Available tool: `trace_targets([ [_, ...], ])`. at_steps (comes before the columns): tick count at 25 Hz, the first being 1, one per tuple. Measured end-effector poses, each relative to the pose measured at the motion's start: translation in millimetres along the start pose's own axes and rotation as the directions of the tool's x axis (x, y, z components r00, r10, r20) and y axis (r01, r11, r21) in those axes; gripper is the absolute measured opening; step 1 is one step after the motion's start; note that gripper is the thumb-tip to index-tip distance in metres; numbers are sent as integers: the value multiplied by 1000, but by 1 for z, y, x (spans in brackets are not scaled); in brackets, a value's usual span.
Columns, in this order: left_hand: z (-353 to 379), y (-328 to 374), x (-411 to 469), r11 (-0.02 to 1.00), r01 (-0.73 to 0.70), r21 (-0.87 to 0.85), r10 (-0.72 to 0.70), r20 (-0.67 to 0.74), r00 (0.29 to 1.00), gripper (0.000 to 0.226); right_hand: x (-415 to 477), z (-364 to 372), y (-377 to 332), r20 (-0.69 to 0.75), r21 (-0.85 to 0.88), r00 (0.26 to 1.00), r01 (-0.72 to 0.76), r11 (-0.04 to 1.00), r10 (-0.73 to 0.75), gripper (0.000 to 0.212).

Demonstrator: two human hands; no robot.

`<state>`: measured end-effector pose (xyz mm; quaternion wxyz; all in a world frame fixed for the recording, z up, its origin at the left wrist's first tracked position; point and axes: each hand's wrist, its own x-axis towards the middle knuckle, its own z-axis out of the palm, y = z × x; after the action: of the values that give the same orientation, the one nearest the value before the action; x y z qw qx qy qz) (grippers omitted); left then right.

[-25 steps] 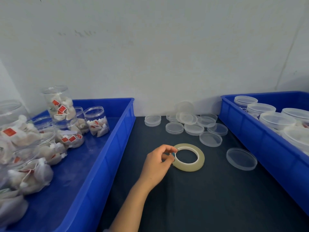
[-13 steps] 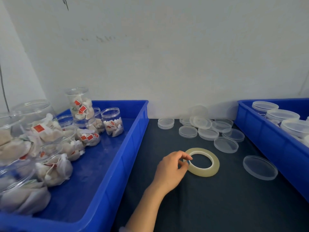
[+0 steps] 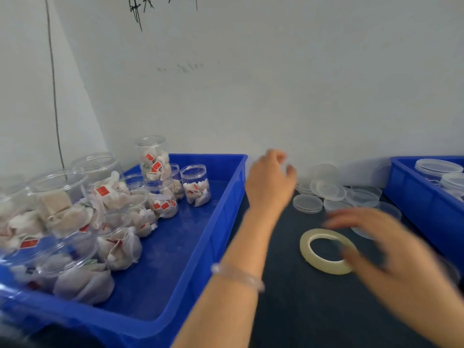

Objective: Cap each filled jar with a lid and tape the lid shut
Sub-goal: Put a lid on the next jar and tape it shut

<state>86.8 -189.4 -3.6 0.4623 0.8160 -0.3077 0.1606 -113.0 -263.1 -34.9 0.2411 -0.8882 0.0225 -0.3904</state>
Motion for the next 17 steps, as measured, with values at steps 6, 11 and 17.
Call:
trace_targets([
  [6, -108, -73, 88, 704, 96, 704, -25, -110, 994, 60, 110, 122, -65, 403, 60, 896, 176, 983, -185, 40],
  [11, -180, -159, 92, 400, 173, 900, -258, -71, 963, 82, 169, 189, -91, 484, 17, 855, 206, 978, -188, 55],
  [17, -177, -167, 73, 502, 156, 851, -70, -140, 988, 38, 182, 238, -106, 557, -172, 809, 331, 928, -186, 89],
])
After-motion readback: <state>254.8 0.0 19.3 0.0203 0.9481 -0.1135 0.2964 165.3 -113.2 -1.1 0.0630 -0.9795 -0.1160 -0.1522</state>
